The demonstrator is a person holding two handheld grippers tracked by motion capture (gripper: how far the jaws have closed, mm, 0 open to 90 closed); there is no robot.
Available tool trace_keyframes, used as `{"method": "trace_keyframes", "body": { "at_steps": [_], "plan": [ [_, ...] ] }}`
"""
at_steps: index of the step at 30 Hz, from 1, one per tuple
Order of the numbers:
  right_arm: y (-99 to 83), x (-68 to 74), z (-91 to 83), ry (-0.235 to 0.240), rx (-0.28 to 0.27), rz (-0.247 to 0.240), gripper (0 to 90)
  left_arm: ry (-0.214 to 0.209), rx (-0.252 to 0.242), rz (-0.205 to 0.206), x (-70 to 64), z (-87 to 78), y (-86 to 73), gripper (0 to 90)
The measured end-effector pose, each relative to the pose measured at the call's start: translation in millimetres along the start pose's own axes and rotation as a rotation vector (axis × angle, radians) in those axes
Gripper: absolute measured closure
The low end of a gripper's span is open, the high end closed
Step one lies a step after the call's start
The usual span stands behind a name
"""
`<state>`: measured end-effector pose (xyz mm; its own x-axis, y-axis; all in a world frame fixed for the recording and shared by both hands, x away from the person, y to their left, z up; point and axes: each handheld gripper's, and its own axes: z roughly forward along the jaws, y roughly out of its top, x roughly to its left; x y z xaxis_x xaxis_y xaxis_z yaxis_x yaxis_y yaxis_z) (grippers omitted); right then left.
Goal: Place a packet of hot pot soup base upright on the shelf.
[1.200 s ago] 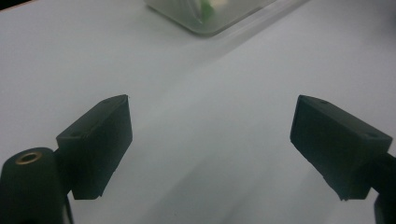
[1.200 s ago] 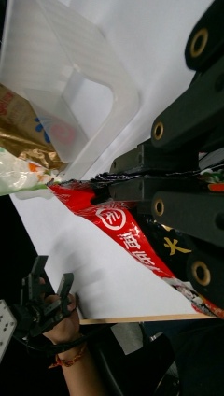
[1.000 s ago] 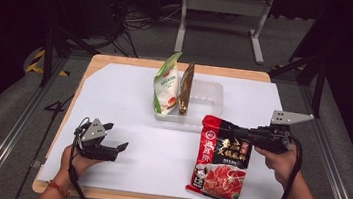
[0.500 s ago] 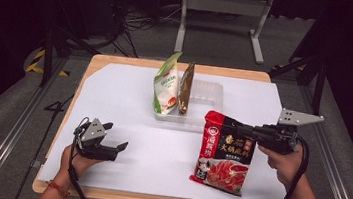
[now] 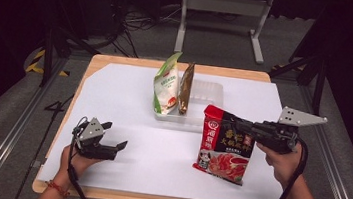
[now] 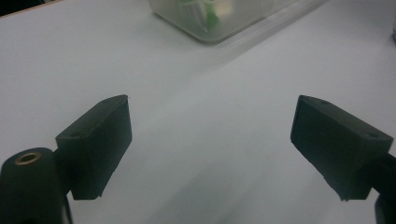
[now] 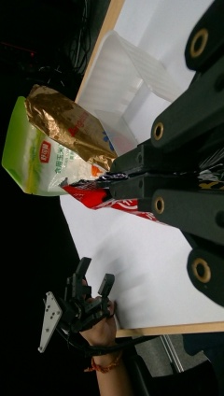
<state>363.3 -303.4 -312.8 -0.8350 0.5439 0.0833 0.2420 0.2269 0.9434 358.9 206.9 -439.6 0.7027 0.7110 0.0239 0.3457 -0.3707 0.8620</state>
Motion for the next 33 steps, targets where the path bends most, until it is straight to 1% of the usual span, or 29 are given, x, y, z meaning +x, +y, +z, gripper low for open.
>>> {"method": "trace_keyframes", "body": {
  "at_steps": [5, 7, 10, 11, 15, 21, 23, 26, 28, 30, 32, 33],
  "plan": [
    [4.4, 2.5, 1.0, -0.025, -0.017, -0.012, 88.5, -0.004, 0.0, 0.001, -0.4, 0.2, 0.1, 13.4],
    [6.3, 2.8, 1.1, -0.032, -0.033, -0.021, 88.6, -0.003, 0.001, 0.003, -0.5, 0.3, 0.2, 13.4],
    [8.9, 3.4, 1.1, -0.045, -0.042, -0.021, 88.6, -0.007, 0.0, 0.001, -0.6, 0.4, 0.2, 13.5],
    [9.6, 3.5, 1.1, -0.056, -0.05, -0.024, 88.7, -0.006, 0.0, 0.002, -0.5, 0.4, 0.2, 13.5],
    [13.5, 2.4, 0.6, -0.07, -0.058, -0.02, 88.7, -0.008, -0.002, 0.0, -0.5, 0.4, 0.3, 13.6],
    [23.4, 3.6, 1.2, -0.093, -0.071, -0.03, 88.8, -0.014, -0.002, -0.005, -0.2, 1.0, 0.2, 13.7],
    [25.3, 3.8, 1.5, -0.09, -0.074, -0.032, 88.8, -0.015, 0.002, -0.007, -0.2, 1.1, 0.0, 13.8],
    [30.4, 5.2, 1.9, -0.1, -0.087, -0.037, 88.8, -0.017, -0.002, -0.006, 0.1, 0.7, 0.0, 13.8],
    [35.4, 5.8, 3.4, -0.112, -0.099, -0.033, 88.8, -0.016, 0.0, -0.004, 0.6, 0.0, -0.1, 13.8],
    [37.3, 6.0, 4.6, -0.112, -0.103, -0.032, 88.8, -0.015, -0.003, -0.001, 0.8, -0.2, 0.0, 13.8],
    [44.1, 6.1, 9.2, -0.125, -0.108, -0.035, 88.9, -0.017, -0.006, -0.005, 0.4, -0.1, -0.1, 13.8],
    [46.3, 5.9, 10.6, -0.135, -0.113, -0.034, 88.9, -0.018, -0.004, -0.001, 0.3, -0.6, 0.1, 13.8]
  ]
}}
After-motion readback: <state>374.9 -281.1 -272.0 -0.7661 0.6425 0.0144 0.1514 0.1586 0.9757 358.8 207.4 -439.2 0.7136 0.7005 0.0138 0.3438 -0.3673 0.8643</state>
